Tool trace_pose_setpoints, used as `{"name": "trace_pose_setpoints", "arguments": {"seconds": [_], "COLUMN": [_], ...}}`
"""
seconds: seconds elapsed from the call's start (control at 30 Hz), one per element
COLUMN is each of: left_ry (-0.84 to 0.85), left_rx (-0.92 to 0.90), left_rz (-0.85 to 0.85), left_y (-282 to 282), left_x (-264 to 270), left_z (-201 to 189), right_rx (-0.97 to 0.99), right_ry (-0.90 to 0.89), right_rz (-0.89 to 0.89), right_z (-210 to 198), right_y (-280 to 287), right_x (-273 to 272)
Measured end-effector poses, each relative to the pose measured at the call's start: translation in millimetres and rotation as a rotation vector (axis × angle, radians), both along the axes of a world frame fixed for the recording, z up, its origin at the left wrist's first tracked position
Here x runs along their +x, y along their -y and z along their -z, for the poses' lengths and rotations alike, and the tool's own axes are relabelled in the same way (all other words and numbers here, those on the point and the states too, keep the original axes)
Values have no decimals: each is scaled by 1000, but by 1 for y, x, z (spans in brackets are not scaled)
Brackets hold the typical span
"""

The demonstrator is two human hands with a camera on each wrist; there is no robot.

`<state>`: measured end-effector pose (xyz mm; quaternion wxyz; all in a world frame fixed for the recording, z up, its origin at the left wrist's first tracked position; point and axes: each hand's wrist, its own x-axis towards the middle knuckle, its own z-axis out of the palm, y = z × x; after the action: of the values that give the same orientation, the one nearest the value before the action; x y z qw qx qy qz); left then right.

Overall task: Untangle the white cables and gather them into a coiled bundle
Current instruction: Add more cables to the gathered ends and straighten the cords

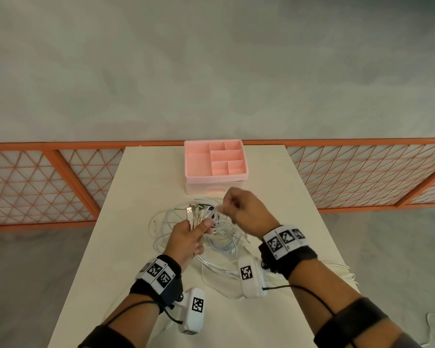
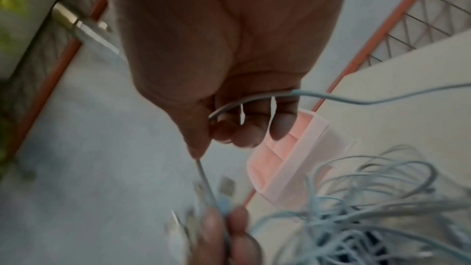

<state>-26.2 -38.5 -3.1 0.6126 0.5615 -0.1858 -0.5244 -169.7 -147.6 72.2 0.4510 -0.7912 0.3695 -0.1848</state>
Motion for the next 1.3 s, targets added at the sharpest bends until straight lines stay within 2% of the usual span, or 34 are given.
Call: {"name": "trace_pose_setpoints", "arguments": {"seconds": [0.1,0.23,0.3,0.4,0.5,0.6,0.67,0.77,0.83,0.93,1.07,1.2,1.3], "left_ry": [2,-14,-25,-26,15,94,141,196,199,162,149,114,123], "left_rx": [13,54,63,60,56,46,21,-1,-11,-2,16,4,4], "left_rz": [-23,-60,-73,-78,-80,-28,21,47,43,52,38,21,-9], "left_y": [-2,-6,-9,-9,-3,5,11,15,17,16,11,9,9], "left_x": [5,9,11,11,8,0,-7,-15,-16,-12,-10,-8,-6], "left_z": [2,11,16,18,13,2,-10,-26,-32,-34,-32,-32,-34], "right_rx": [19,54,36,41,206,280,179,-105,-70,61,-46,-52,-53], "right_ry": [224,621,676,636,618,514,359,46,-22,-5,-70,-120,-63], "right_rz": [140,456,575,726,799,597,370,108,52,55,112,184,313], "right_z": [-25,-64,-75,-69,-50,-34,-23,-1,9,14,10,-3,-18], "right_y": [11,34,44,51,45,26,12,1,-4,-8,-1,11,26], "right_x": [3,-6,-14,-29,-35,-29,-22,-12,-8,-4,-6,-13,-26]}}
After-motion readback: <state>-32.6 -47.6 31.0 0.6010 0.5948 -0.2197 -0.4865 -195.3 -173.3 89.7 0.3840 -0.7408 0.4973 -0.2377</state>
